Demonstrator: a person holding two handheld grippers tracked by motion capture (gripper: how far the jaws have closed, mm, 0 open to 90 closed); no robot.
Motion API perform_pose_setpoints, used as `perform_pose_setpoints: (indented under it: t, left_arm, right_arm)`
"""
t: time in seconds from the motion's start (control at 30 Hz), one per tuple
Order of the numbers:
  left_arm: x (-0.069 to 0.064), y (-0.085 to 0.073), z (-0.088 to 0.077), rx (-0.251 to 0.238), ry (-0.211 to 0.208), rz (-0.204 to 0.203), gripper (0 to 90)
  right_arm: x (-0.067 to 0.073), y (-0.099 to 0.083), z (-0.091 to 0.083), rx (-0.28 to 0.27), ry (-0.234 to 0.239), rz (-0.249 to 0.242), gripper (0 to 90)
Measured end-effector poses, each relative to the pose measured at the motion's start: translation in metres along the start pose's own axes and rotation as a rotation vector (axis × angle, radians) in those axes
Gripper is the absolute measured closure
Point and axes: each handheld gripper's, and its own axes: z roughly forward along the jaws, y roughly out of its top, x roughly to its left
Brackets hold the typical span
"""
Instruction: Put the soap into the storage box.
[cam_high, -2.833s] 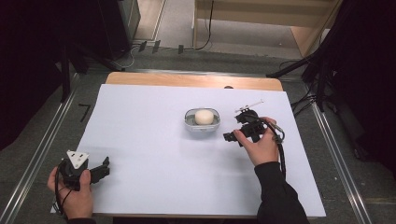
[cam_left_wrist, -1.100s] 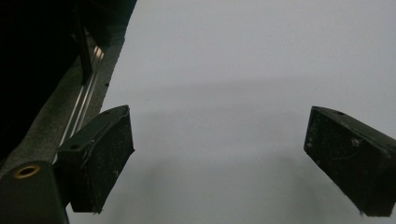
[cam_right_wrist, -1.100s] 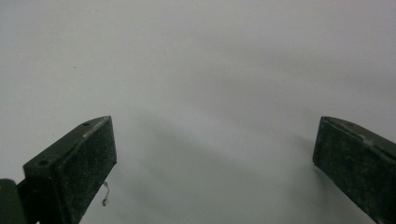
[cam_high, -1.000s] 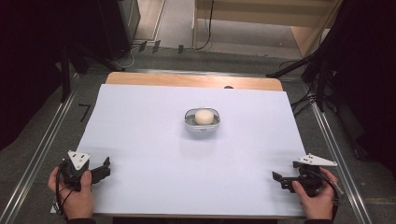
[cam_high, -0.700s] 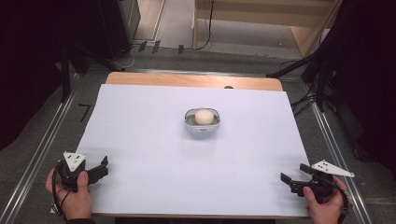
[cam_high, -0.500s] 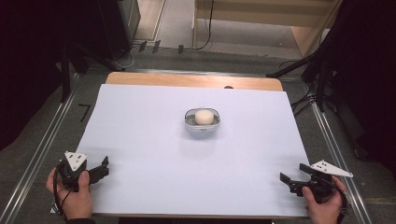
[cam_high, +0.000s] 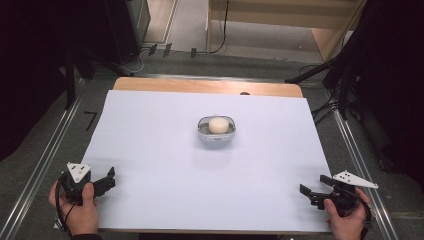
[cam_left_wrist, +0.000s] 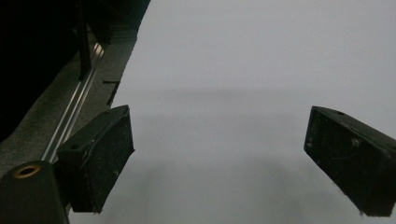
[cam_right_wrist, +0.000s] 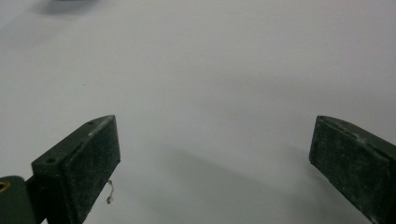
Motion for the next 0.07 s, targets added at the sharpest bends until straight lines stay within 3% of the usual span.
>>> perform_pose_setpoints:
  t: [0.07]
  left_arm:
    - [0.0022,0.0000,-0.0001,-0.001,-0.010,-0.017,8.9]
  right_arm:
    - [-0.0001,0.0002,0.0002,-0.002,0.000,0.004,2.1]
